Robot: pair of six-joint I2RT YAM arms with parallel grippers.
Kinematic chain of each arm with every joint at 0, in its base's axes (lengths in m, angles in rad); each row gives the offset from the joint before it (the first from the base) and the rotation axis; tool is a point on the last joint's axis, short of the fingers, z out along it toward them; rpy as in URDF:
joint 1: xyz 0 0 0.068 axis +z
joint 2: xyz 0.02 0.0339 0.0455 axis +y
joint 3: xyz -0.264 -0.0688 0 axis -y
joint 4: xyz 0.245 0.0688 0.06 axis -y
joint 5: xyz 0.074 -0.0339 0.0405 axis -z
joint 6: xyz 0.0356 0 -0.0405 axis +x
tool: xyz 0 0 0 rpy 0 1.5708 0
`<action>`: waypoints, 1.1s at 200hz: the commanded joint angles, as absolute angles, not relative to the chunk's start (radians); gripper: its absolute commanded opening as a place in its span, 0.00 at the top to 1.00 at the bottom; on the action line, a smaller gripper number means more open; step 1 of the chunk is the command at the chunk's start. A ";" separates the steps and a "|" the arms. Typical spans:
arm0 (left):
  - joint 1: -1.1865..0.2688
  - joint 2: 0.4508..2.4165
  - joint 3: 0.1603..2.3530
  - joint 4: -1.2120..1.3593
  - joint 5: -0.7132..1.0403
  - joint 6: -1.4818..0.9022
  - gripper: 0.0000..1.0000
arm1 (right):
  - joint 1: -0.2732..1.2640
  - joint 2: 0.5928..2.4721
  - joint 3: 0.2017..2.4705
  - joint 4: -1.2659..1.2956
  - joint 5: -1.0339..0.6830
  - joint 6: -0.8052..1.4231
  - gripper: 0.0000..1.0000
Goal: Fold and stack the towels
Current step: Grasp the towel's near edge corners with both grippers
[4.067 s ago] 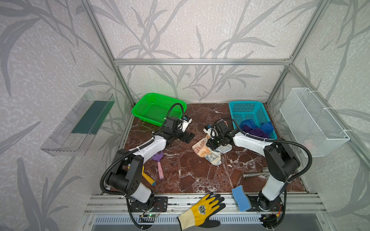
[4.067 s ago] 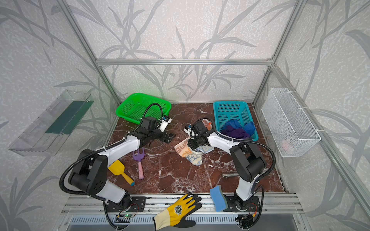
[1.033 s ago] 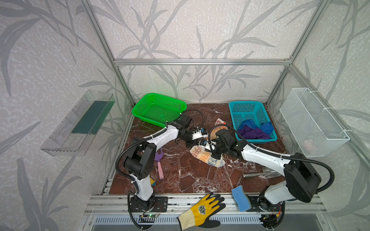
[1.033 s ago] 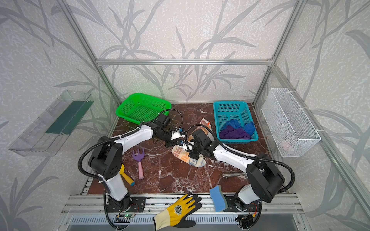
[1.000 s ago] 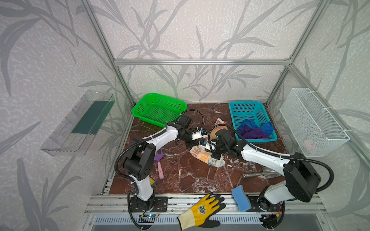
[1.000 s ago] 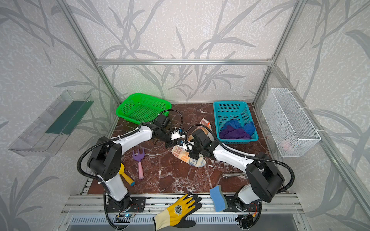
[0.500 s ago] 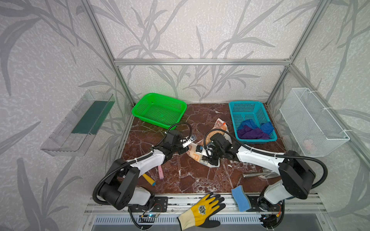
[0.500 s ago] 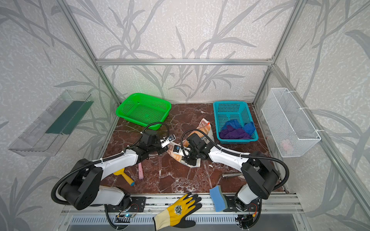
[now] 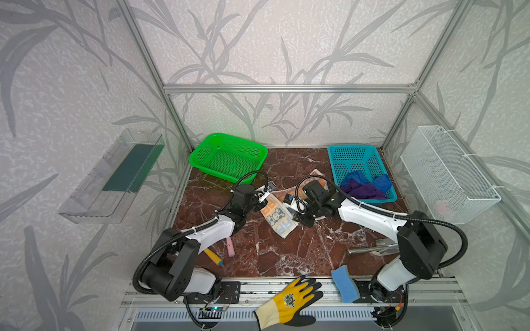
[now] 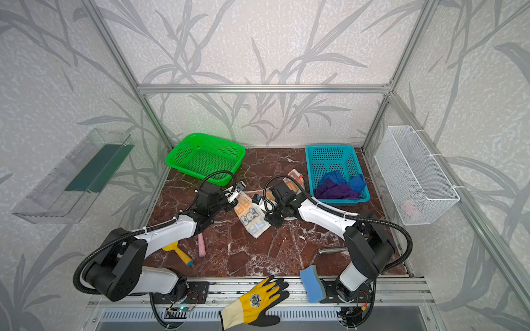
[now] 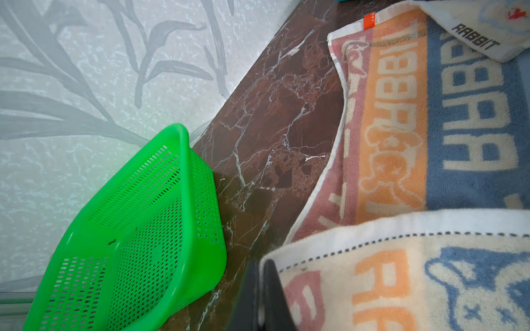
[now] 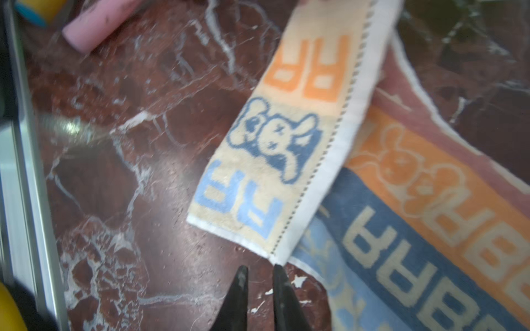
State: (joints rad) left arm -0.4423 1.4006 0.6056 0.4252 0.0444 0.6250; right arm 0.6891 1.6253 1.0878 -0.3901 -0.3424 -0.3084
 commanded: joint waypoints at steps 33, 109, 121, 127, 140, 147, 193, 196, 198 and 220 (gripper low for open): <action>-0.440 1.435 0.597 0.469 0.018 0.589 1.00 | 0.657 1.767 1.065 -0.385 -0.482 0.028 0.80; -0.440 1.445 0.592 0.466 0.017 0.585 1.00 | 0.625 1.783 0.981 -0.238 -0.519 0.123 0.74; -0.440 1.443 0.592 0.465 0.017 0.582 1.00 | 0.617 1.783 0.970 -0.218 -0.519 0.136 0.73; -0.439 1.443 0.592 0.465 0.018 0.582 1.00 | 0.612 1.780 0.964 -0.210 -0.514 0.143 0.72; -0.440 1.442 0.591 0.463 0.020 0.580 1.00 | 0.602 1.775 0.953 -0.191 -0.501 0.153 0.72; -0.440 1.442 0.591 0.462 0.021 0.579 1.00 | 0.596 1.774 0.951 -0.189 -0.493 0.156 0.71; -0.440 1.442 0.591 0.463 0.018 0.581 1.00 | 0.586 1.809 0.967 -0.181 -0.505 0.156 0.70; -0.440 1.442 0.590 0.463 0.018 0.581 1.00 | 0.586 1.812 0.968 -0.176 -0.512 0.156 0.70; -0.440 1.442 0.590 0.462 0.018 0.581 1.00 | 0.586 1.814 0.968 -0.174 -0.516 0.156 0.70; -0.440 1.439 0.592 0.460 0.021 0.576 1.00 | 0.587 1.825 0.956 -0.143 -0.558 0.165 0.68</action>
State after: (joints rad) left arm -0.4423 1.4345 0.5991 0.4488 0.0235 0.5831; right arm 0.5861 1.8034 0.9600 -0.1795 -0.5034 0.1509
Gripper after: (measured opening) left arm 0.048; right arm 0.318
